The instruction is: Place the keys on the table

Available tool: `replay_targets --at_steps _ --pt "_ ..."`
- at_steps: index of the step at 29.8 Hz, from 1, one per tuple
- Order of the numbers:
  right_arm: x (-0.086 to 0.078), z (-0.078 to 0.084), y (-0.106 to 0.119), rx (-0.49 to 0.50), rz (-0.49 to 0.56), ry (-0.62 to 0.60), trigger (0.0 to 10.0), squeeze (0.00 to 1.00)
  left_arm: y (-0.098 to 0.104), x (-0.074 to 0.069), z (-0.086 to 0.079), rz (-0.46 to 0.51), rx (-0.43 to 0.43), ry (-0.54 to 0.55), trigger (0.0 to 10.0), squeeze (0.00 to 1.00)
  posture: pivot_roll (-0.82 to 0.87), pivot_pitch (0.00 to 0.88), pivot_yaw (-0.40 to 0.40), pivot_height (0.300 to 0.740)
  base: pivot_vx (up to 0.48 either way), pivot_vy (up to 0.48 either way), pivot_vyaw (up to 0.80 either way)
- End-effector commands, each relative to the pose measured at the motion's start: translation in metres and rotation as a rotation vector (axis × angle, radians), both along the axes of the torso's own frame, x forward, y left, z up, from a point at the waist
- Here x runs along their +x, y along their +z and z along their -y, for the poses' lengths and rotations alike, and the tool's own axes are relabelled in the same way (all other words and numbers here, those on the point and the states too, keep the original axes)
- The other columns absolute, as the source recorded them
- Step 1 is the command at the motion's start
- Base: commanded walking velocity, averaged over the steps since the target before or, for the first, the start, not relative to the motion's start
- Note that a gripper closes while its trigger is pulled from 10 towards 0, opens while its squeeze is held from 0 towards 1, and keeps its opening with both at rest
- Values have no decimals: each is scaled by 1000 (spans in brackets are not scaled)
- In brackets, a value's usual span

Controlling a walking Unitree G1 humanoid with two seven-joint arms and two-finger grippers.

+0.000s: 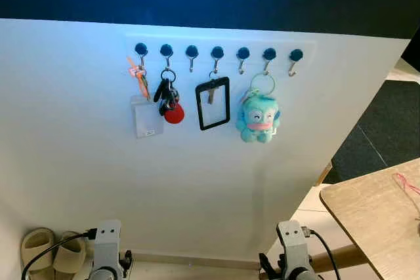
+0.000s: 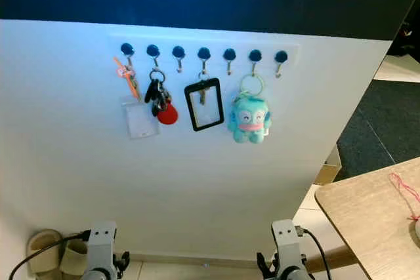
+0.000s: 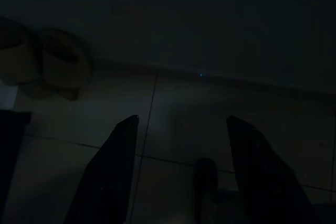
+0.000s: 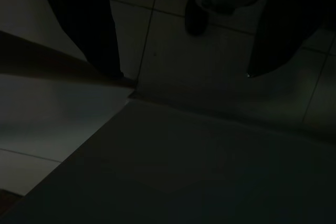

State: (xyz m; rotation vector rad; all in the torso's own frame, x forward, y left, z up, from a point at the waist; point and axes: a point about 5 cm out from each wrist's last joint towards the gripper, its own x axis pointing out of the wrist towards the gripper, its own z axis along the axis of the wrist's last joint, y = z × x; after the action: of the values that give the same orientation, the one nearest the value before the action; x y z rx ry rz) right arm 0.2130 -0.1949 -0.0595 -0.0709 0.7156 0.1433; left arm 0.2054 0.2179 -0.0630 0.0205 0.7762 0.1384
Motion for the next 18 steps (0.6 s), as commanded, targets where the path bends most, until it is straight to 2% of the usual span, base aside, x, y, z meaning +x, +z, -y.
replay_targets --at_steps 1,9,18 --pt "-5 3 -3 -14 -31 12 10000 0 -3 -5 2 -12 18 -24 10000 0 -7 43 -51 740 0 0 0" --pt "-6 4 -4 -37 -46 52 10000 0 -3 -5 9 14 7 -24 10000 0 15 52 -81 740 0 0 0" --pt "-8 -2 -6 -29 -47 35 10000 0 -5 -8 3 -14 18 -6 10000 0 8 53 -51 740 0 0 0"
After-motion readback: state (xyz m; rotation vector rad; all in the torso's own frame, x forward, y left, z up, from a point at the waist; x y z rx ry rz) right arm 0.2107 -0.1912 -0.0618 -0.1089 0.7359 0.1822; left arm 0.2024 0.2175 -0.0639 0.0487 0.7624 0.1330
